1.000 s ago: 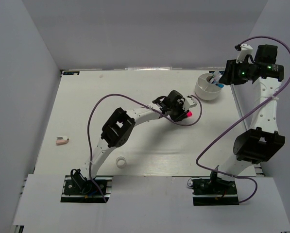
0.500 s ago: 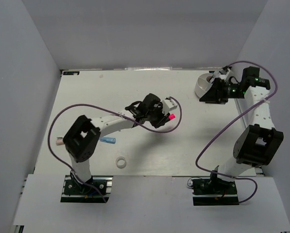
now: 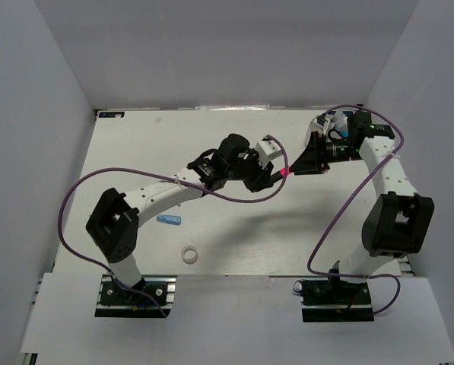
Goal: Sort the stationery into containers
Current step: Pick up the pen from the center of the board.
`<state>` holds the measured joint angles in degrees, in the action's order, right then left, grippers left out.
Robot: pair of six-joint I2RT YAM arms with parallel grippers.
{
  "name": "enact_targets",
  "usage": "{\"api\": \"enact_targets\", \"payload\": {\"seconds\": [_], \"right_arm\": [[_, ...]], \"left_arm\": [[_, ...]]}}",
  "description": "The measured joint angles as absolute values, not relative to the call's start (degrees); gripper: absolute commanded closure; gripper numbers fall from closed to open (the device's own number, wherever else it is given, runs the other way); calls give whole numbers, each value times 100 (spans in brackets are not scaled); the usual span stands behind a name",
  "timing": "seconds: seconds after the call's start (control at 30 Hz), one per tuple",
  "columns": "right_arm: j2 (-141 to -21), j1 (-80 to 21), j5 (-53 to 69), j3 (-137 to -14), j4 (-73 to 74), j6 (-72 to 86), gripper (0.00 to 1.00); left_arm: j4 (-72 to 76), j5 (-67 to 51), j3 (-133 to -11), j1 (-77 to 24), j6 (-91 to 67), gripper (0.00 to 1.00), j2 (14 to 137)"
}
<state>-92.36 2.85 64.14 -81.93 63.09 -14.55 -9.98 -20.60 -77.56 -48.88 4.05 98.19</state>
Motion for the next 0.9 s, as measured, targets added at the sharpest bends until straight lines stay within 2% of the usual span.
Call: {"api": "enact_targets", "payload": {"seconds": [0.37,0.47,0.57,0.9], "right_arm": [[-9515,161,6267,-8195,6222,-1326,29],[-9590,156,6272,-8195,6167,-1291,40],[-9629,145,6278,-8195,6143,-1260,54],[-9810,34,6357,-8197,6106,-1216,71]], "left_arm": [[-1009,-2112,-7776,-4888,353,100,9824],[-1013,-2137,-7776,-4888,353,100,9824],[-1028,-2165,-7808,-4888,342,100,9837],[-1039,-2239,-7972,-4888,290,100,9915]]}}
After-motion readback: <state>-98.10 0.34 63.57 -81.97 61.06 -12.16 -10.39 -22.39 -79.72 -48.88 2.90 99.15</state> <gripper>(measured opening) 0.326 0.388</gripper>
